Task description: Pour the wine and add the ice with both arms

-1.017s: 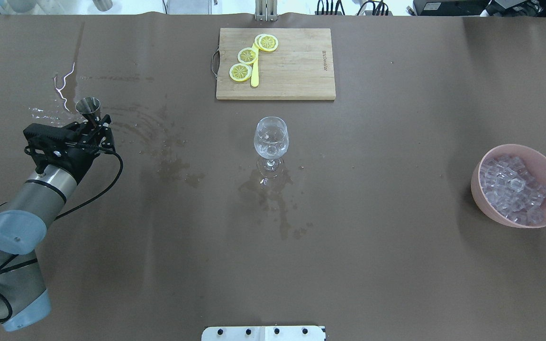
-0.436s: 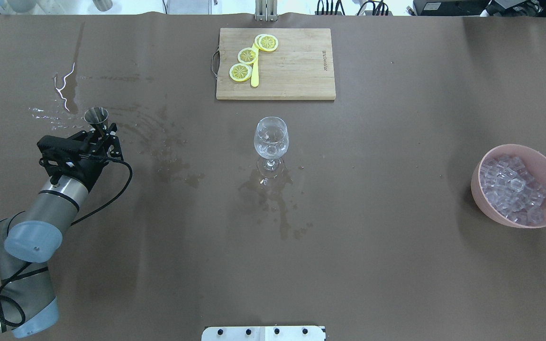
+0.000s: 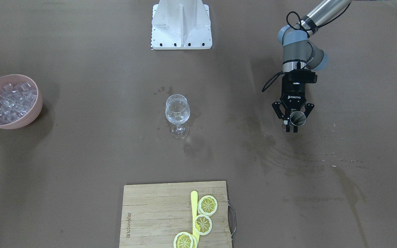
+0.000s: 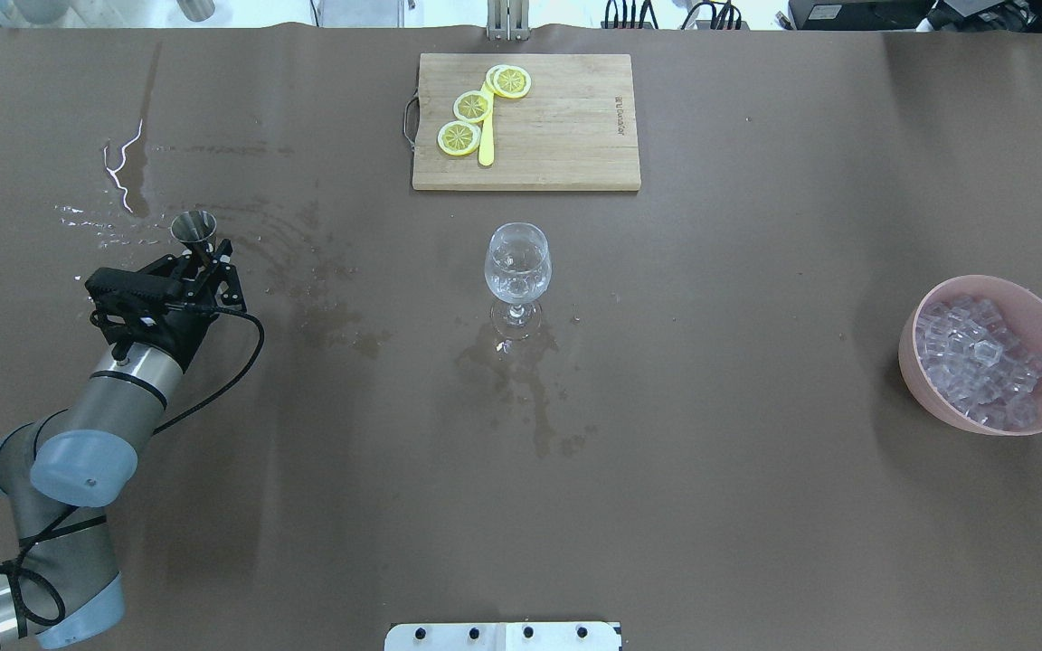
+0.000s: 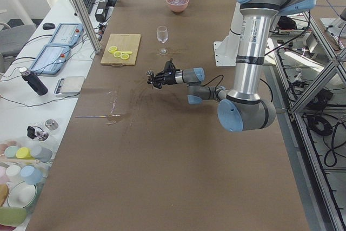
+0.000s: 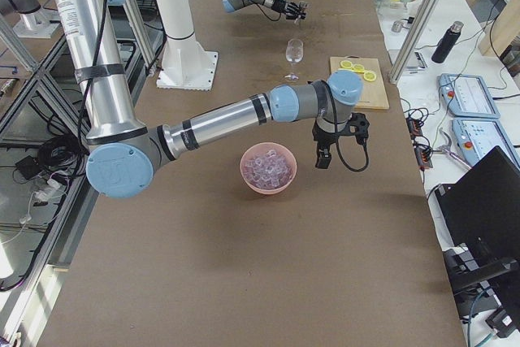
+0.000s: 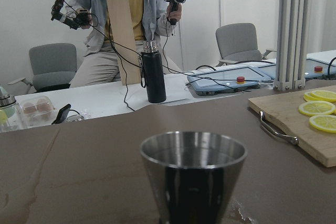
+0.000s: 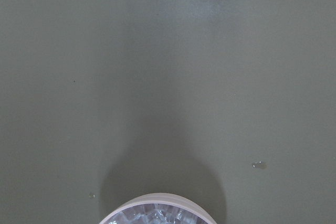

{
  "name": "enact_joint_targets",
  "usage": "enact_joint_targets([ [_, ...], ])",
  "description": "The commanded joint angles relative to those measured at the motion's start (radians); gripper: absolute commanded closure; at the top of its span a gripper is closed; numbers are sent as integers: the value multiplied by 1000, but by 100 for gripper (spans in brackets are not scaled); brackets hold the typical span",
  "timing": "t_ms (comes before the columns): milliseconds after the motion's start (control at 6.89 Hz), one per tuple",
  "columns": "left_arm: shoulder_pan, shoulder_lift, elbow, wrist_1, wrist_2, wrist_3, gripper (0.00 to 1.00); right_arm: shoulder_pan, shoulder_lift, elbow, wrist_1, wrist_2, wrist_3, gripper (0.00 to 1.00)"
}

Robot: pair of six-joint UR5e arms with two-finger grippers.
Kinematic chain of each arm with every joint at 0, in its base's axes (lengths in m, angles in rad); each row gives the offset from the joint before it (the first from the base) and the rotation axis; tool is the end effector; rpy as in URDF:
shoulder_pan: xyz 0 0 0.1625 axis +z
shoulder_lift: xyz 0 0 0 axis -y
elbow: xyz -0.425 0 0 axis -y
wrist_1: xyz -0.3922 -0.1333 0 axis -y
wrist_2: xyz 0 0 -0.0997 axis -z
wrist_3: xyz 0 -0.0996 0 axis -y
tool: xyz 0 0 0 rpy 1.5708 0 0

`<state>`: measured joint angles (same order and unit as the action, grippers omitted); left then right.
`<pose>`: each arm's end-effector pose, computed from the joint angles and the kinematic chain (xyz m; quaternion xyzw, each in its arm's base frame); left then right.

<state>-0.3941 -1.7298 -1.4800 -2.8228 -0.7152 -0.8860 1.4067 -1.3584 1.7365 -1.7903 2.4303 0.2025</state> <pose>0.4246 -0.4024 0.4750 0.5678 0.3104 -0.1476 0.7480 -0.0349 -0.5647 0.4816 -0.0049 -0.4215 -0.0156 0.9067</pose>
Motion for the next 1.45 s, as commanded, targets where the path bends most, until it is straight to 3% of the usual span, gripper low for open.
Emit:
enact_joint_targets([
  [0,15,-5,24,3,8,-28,100,-2,-1,-2,0,-1,0,0],
  [581,23,-7,35,-6,10,-39,100,-3,1,-2,0,1,0,0],
  [726,23,-7,32,-6,10,-39,72,-3,1,-2,0,1,0,0],
  [871,23,-7,30,-6,10,-39,56,-3,1,0,0,1,0,0],
  [1162,23,-17,40,-6,10,-39,32,-3,1,0,0,1,0,0],
  [1307,23,-17,38,-6,8,-39,31,-5,1,-2,0,1,0,0],
])
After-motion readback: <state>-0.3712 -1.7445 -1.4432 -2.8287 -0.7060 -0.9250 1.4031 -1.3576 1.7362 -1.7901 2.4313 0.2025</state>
